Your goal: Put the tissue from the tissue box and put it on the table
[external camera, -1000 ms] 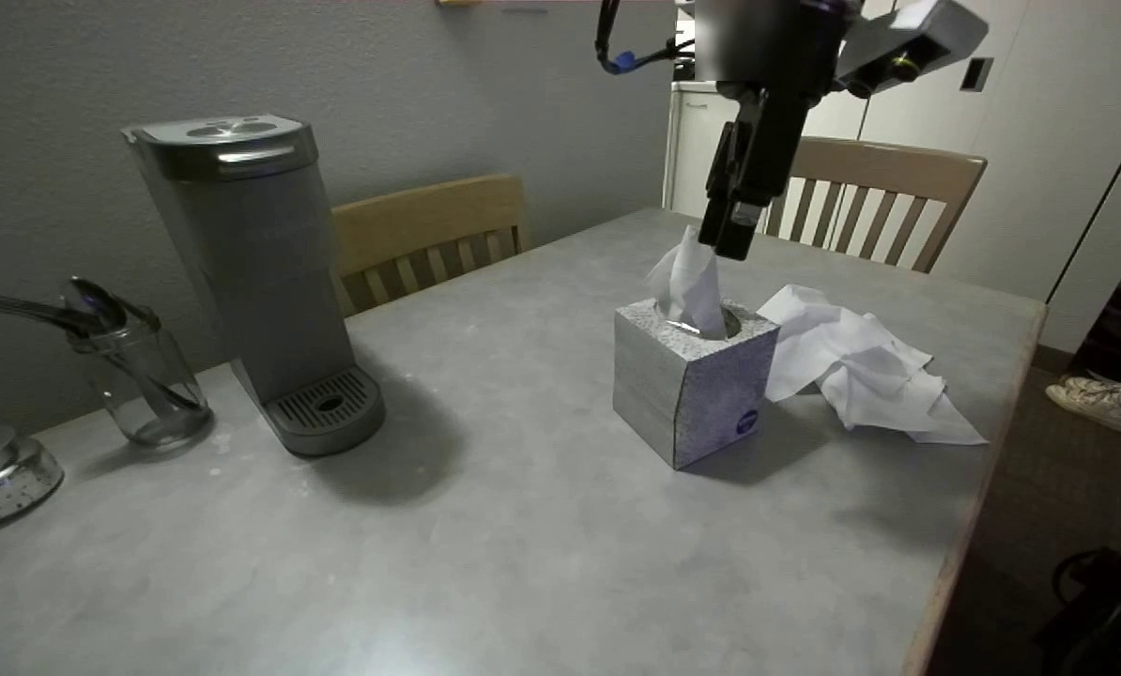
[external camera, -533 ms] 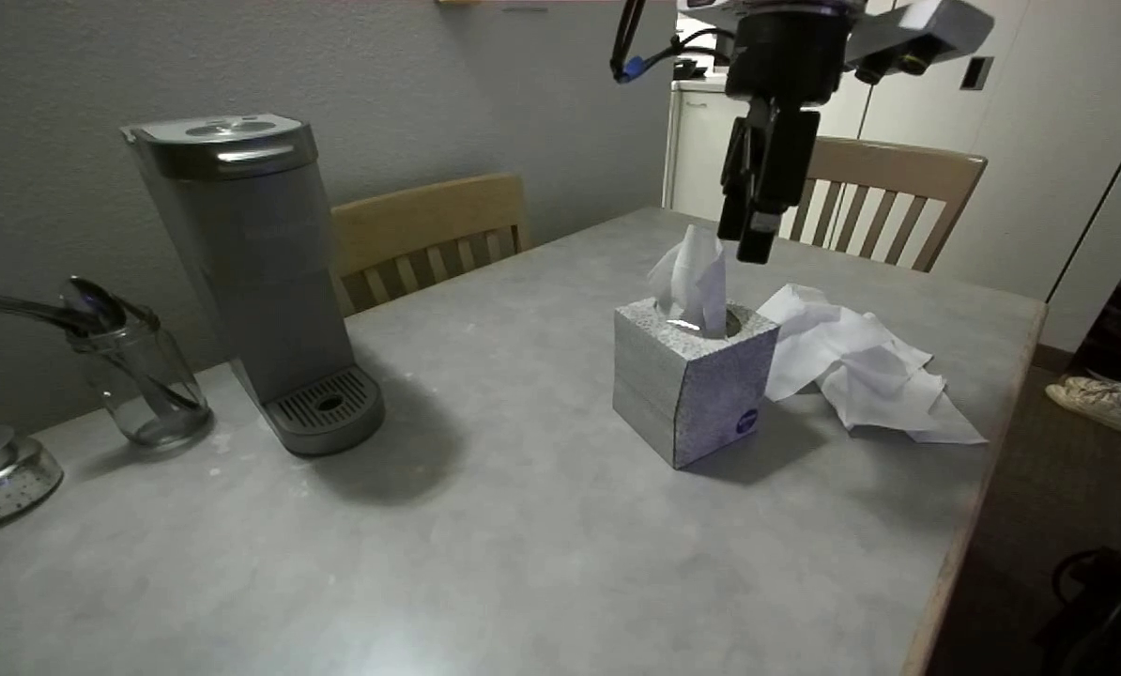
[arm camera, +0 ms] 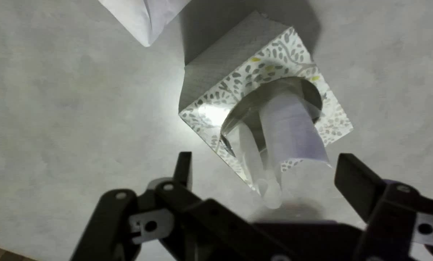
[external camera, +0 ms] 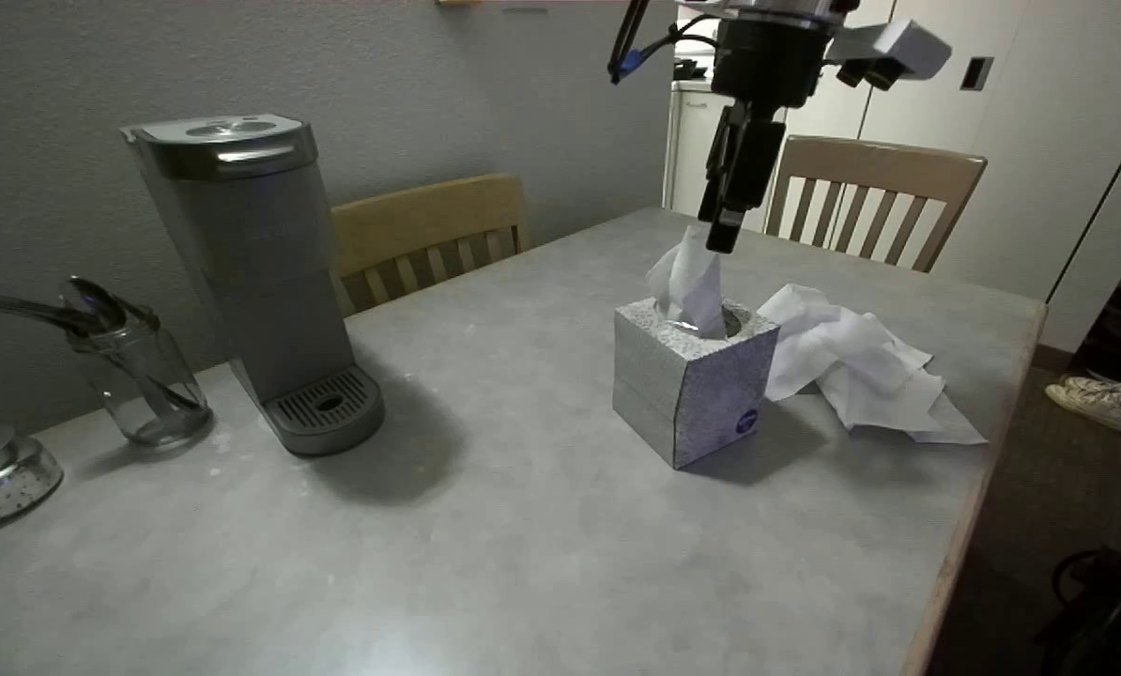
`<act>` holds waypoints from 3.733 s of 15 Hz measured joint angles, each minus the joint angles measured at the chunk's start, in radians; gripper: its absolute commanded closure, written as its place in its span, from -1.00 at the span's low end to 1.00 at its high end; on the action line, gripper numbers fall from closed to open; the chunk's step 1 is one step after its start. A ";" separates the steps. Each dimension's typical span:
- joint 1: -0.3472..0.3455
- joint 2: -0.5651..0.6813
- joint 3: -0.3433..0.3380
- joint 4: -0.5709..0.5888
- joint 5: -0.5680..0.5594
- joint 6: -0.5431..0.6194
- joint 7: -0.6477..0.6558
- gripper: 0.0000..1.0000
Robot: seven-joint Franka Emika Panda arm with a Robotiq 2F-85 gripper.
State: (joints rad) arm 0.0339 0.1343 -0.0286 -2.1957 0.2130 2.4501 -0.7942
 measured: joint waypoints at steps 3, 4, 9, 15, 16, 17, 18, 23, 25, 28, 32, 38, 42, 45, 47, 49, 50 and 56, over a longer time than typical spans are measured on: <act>-0.019 0.049 0.030 0.003 0.132 0.013 -0.027 -1.00; -0.029 0.068 0.045 0.007 0.186 0.013 -0.046 -1.00; -0.065 0.139 0.095 0.045 0.285 0.013 -0.078 -1.00; -0.074 0.146 0.090 0.069 0.140 0.024 -0.022 -1.00; -0.074 0.142 0.089 0.074 0.093 0.024 0.002 -1.00; -0.074 0.135 0.089 0.077 0.050 0.024 0.026 -1.00; -0.074 0.128 0.089 0.080 0.013 0.024 0.046 -0.90; -0.071 0.093 0.089 0.085 -0.064 0.023 0.099 -0.10; -0.071 0.084 0.090 0.085 -0.066 0.022 0.101 0.18; -0.071 0.079 0.091 0.085 -0.066 0.022 0.102 0.53; -0.071 0.079 0.092 0.085 -0.066 0.020 0.102 1.00; -0.071 0.079 0.096 0.085 -0.063 0.018 0.102 0.99; -0.071 0.078 0.104 0.087 -0.036 0.018 0.099 0.99; -0.072 0.068 0.109 0.091 -0.004 0.017 0.087 0.99; -0.073 0.048 0.109 0.092 0.007 0.011 0.080 0.99; -0.076 0.023 0.108 0.095 0.013 0.002 0.072 0.99; -0.078 0.010 0.106 0.098 0.013 -0.004 0.066 0.99; -0.082 -0.076 0.068 0.118 0.014 -0.041 0.008 0.99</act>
State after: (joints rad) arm -0.0480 0.0578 0.0398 -2.0777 0.2270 2.4092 -0.7864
